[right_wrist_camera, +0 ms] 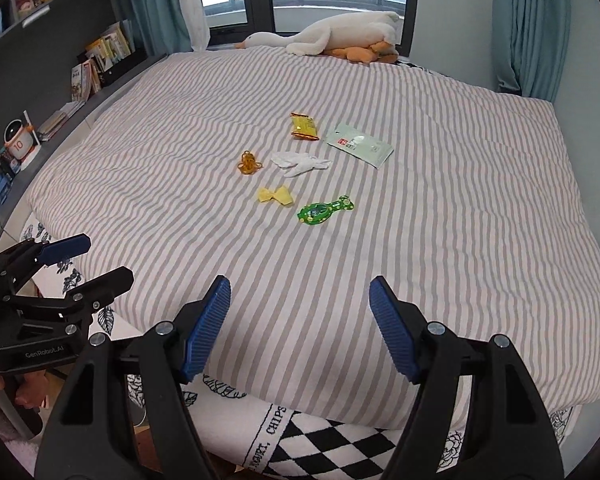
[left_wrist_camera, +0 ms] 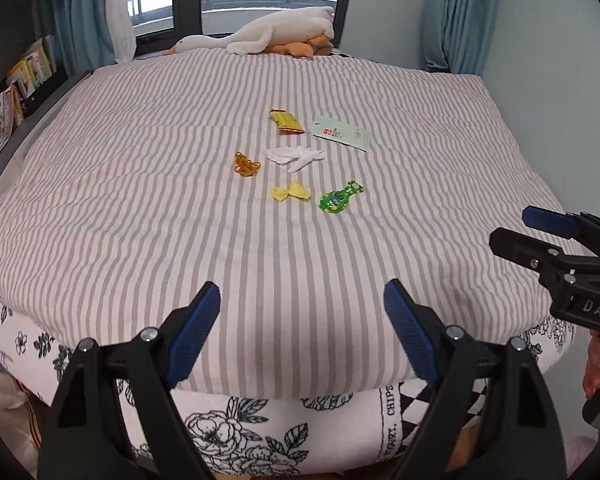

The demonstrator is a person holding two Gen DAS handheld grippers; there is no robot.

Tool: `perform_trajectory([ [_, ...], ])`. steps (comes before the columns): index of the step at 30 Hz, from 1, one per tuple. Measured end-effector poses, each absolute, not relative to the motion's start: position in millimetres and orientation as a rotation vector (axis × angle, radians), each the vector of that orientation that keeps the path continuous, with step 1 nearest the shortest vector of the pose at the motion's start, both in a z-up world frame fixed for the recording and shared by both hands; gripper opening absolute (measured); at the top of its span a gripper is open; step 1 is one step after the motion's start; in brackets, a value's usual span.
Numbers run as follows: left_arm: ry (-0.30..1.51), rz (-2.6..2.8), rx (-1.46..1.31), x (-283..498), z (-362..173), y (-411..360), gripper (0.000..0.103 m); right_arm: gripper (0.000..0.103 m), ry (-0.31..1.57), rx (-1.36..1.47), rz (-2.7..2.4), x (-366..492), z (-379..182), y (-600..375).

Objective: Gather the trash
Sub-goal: 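Move both open tools back over the bed toward the yellow bow and green wrapper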

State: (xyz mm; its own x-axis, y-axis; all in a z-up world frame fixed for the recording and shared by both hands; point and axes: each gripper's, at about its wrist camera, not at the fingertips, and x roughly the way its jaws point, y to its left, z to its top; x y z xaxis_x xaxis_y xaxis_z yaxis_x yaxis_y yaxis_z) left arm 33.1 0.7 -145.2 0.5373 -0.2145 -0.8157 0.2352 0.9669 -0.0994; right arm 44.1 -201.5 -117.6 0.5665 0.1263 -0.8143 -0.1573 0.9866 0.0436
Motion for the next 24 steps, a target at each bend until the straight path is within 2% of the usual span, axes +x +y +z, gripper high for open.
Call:
perform_trajectory([
  [10,1.027,-0.371,0.098,127,-180,-10,0.084,0.069,0.995,0.001,0.052,122,-151,-203],
  [24,1.097,-0.419,0.145,232,-259,-28,0.084,0.069,1.101,0.031,0.063,233,-237,-204],
])
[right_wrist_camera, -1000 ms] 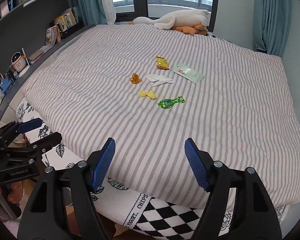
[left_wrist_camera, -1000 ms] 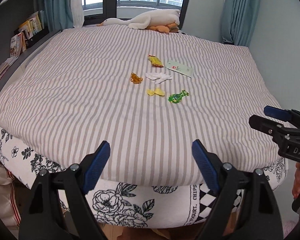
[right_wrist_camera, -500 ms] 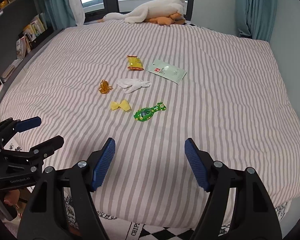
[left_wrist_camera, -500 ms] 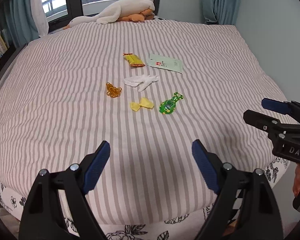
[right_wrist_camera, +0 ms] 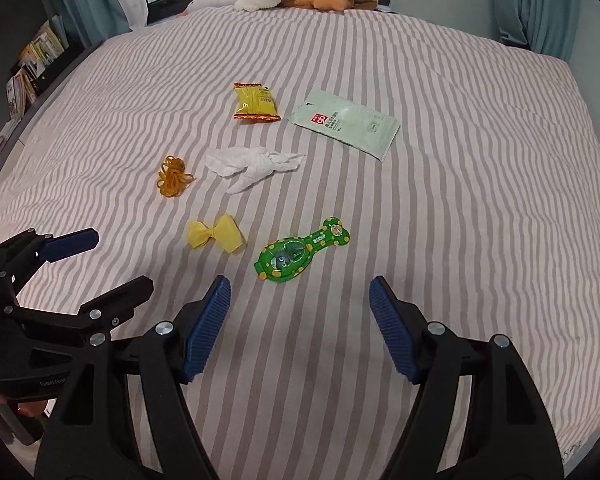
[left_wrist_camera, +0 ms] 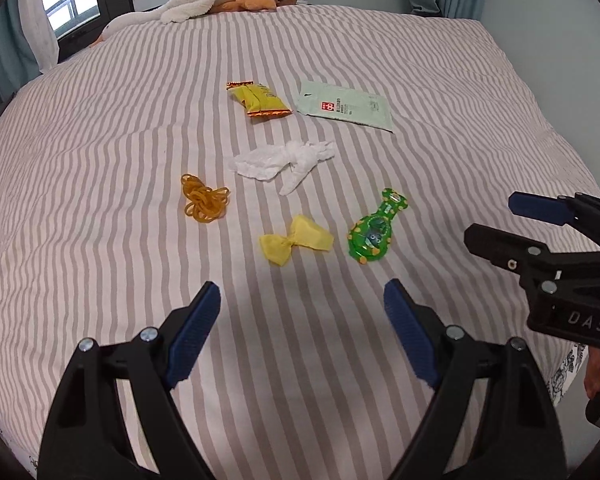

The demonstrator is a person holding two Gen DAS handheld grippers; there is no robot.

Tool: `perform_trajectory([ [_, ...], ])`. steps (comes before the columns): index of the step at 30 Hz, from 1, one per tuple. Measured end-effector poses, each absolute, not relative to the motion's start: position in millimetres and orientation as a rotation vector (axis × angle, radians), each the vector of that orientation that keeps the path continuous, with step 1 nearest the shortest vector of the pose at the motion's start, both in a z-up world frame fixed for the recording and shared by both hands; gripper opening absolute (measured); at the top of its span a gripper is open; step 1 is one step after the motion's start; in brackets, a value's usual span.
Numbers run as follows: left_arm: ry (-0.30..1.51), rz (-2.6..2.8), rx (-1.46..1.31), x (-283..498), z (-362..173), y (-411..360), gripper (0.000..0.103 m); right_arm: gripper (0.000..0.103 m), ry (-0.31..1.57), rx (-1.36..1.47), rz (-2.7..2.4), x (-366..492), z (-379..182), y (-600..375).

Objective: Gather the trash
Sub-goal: 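Move both open tools back over the bed toward the yellow bow and green wrapper, then grasp the yellow bow with the left tool while the right tool grasps the green wrapper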

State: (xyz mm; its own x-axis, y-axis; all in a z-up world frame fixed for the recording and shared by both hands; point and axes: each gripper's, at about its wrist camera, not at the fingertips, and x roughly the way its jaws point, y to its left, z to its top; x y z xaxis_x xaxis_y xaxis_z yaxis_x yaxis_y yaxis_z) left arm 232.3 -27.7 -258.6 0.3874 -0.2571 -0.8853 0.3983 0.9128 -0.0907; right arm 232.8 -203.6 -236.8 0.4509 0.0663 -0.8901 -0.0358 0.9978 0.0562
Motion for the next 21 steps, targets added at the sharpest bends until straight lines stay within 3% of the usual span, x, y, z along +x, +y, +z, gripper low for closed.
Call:
perform_trajectory([
  [21,1.099,-0.483,0.318,286,-343,-48,0.084,0.068,1.274,0.114,0.127,295,-349,-216],
])
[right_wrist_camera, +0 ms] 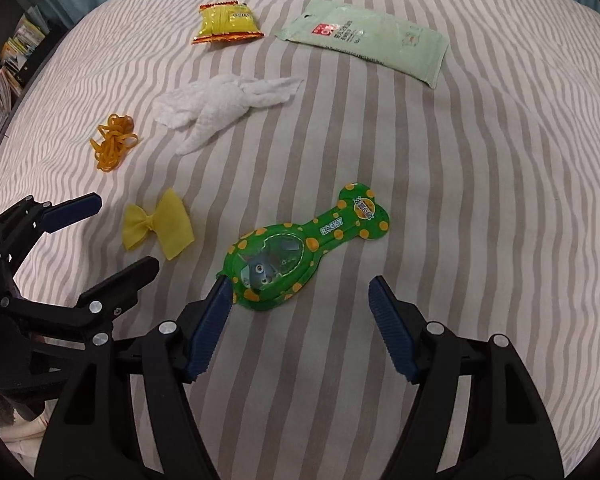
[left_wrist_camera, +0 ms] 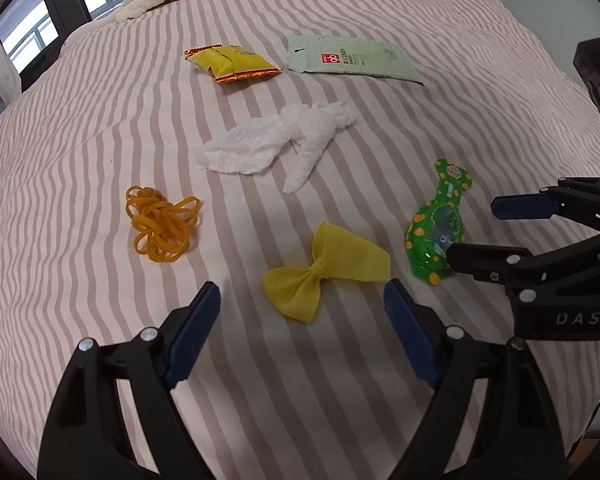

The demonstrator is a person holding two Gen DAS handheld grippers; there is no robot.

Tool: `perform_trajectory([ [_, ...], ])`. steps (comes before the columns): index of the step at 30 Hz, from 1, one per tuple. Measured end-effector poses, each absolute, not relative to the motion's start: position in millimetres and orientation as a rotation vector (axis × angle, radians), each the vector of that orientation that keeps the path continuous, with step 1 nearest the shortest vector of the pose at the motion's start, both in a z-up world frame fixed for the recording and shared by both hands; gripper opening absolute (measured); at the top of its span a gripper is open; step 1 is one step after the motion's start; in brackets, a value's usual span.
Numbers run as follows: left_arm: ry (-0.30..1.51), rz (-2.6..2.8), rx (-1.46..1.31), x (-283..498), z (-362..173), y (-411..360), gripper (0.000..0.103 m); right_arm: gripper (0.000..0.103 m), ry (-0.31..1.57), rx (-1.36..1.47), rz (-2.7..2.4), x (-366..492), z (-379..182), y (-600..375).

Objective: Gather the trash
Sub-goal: 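Grasp the yellow bow with the left tool while the right tool grasps the green wrapper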

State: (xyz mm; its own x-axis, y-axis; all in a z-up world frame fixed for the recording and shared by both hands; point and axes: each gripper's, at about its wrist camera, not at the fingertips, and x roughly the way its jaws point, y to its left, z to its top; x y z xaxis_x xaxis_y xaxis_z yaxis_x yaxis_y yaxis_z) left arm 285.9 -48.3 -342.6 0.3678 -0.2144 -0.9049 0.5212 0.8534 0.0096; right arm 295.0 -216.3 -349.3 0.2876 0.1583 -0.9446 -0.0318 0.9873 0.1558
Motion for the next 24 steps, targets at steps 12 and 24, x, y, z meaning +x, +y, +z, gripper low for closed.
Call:
perform_trajectory([
  [12,1.093,-0.537,0.366,297,-365,-55,0.060,0.045,1.287,0.141,0.187,323,-362,-200],
  [24,1.152,-0.564,0.251,301,-356,-50,0.018,0.016,1.238,0.142,0.248,328,-339,-189],
])
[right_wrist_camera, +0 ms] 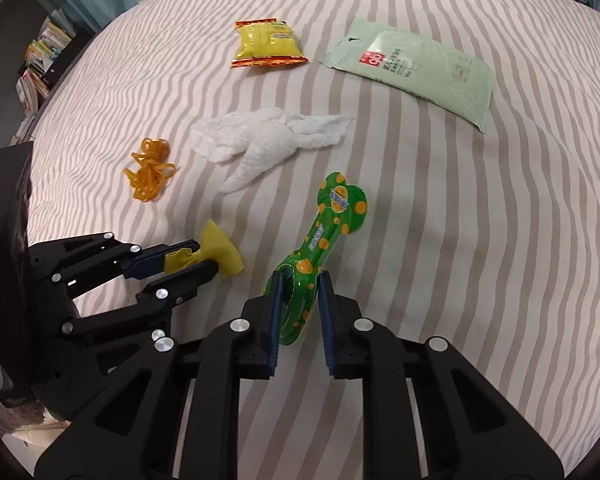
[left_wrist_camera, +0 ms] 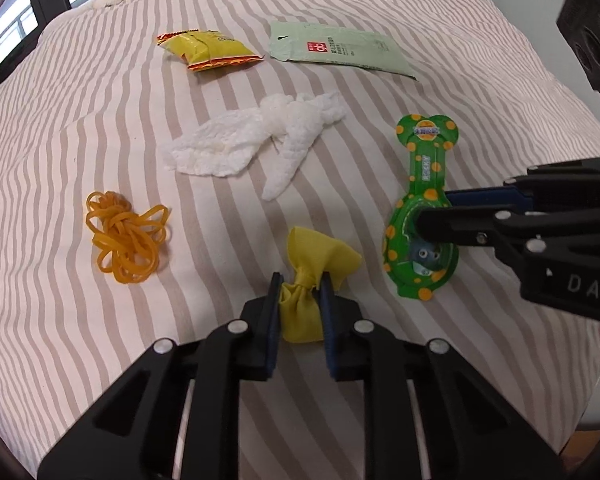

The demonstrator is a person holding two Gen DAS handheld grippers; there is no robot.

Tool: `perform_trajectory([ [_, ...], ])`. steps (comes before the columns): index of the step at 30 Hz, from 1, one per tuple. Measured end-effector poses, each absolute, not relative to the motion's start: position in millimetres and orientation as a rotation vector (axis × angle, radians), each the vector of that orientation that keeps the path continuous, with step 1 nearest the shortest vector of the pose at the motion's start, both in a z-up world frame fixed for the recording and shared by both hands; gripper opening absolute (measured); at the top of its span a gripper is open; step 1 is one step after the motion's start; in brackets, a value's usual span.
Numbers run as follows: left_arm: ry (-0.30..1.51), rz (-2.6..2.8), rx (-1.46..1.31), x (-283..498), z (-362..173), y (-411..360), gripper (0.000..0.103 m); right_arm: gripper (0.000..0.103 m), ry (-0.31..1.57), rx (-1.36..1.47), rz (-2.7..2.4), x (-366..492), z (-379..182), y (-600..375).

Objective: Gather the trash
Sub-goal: 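Grasp the yellow bow with the left tool while the right tool grasps the green wrapper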

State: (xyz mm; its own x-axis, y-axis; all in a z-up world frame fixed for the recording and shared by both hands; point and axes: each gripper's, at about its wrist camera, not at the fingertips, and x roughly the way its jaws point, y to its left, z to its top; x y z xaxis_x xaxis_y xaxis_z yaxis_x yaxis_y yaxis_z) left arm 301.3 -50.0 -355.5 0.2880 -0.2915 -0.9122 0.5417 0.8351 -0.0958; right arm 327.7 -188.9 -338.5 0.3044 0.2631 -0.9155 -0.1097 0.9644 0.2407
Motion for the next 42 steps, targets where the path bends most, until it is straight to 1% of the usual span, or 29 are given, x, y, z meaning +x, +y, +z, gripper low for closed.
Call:
perform_trajectory([
  [9,1.168,-0.540,0.228,297,-362,-48,0.018,0.016,1.274,0.141,0.303,332,-350,-170],
  [14,1.181,-0.528,0.218,301,-367,-49,0.023,0.024,1.307,0.130,0.299,335,-361,-164],
  [15,1.182,-0.532,0.219,301,-368,-50,0.027,0.024,1.310,0.138,0.300,336,-362,-164],
  [17,1.188,-0.557,0.210,300,-370,-52,0.040,0.024,1.315,0.149,0.311,336,-364,-164],
  [18,1.190,-0.574,0.211,298,-371,-55,0.051,0.024,1.317,0.148,0.313,336,-364,-164],
  [21,1.156,-0.550,0.303,290,-373,-67,0.053,0.024,1.320,0.147,0.314,334,-362,-169],
  [24,1.143,-0.543,0.312,286,-372,-70,0.050,0.020,1.322,0.161,0.328,331,-359,-177],
  [26,1.146,-0.541,0.306,288,-371,-68,0.039,0.017,1.317,0.163,0.337,327,-354,-182],
  [28,1.153,-0.546,0.291,290,-367,-63,0.018,0.017,1.308,0.161,0.338,323,-350,-183],
  [31,1.170,-0.556,0.262,292,-361,-56,0.010,0.016,1.299,0.163,0.334,317,-343,-186],
  [34,1.164,-0.548,0.272,287,-352,-53,0.007,0.015,1.292,0.162,0.327,311,-335,-190],
  [42,1.154,-0.516,0.220,264,-320,-41,0.007,0.014,1.256,0.136,0.296,289,-303,-187],
])
